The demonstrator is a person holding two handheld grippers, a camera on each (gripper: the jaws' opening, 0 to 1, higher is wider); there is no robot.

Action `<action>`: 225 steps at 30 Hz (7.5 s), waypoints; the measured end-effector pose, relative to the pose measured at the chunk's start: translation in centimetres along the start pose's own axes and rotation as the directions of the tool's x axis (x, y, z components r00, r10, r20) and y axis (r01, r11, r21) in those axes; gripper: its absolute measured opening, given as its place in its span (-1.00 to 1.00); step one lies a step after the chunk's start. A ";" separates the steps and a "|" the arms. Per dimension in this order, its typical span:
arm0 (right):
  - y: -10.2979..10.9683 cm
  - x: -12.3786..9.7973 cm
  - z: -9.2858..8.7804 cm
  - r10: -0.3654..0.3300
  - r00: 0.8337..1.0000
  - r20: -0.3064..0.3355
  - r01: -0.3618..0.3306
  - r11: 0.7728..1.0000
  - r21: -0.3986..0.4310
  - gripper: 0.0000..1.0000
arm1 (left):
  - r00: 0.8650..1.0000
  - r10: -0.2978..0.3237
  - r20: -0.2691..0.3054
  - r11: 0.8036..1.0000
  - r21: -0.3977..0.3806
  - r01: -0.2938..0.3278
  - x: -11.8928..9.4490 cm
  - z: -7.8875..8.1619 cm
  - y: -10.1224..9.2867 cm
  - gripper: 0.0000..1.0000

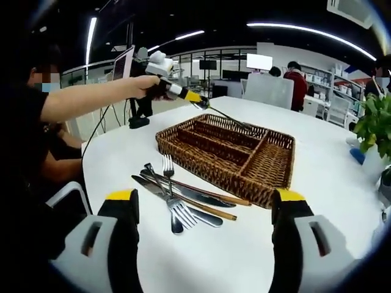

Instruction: Arrange the knives, forks, and spoons in their matching storage slots by inserting each utensil handle-first until every utensil is classified and aligned in the correct compartment

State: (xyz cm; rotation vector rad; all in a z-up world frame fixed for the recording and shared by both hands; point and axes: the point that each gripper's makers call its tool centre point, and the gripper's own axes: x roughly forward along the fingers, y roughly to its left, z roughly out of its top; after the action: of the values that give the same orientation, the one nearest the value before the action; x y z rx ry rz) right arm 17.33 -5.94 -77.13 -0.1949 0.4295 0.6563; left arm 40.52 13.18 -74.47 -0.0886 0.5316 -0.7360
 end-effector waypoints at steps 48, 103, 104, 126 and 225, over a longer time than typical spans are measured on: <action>-2.6 -0.5 -1.7 -0.028 0.999 -0.017 0.029 0.998 0.049 0.78 | 0.945 0.220 -0.241 0.975 0.020 -0.222 5.1 -4.0 7.3 -0.77; -2.9 -0.1 1.2 -0.005 0.998 0.068 0.004 1.000 0.018 1.00 | 0.989 0.051 0.137 0.959 0.270 -0.086 -9.6 -6.4 -10.6 0.82; -3.0 -0.1 1.2 -0.006 0.998 0.063 0.005 1.000 0.011 1.00 | 0.989 0.051 0.136 0.959 0.269 -0.086 -9.7 -6.5 -10.7 0.83; -3.1 -0.8 1.0 -0.017 0.998 0.062 0.020 0.999 -0.040 1.00 | 0.988 0.039 0.151 0.966 0.247 -0.076 -12.7 -9.7 -14.9 0.99; -1.0 -1.2 -3.0 0.028 0.999 0.016 -0.027 1.000 -0.015 0.64 | 0.972 -0.226 0.060 0.945 -0.230 0.234 -5.5 -12.7 -9.8 -0.97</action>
State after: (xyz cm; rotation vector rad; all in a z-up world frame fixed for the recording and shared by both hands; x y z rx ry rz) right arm 16.12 -8.29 -79.21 -0.1975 0.4123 0.6877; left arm 24.80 10.85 -80.52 -0.3891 0.5815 -0.8952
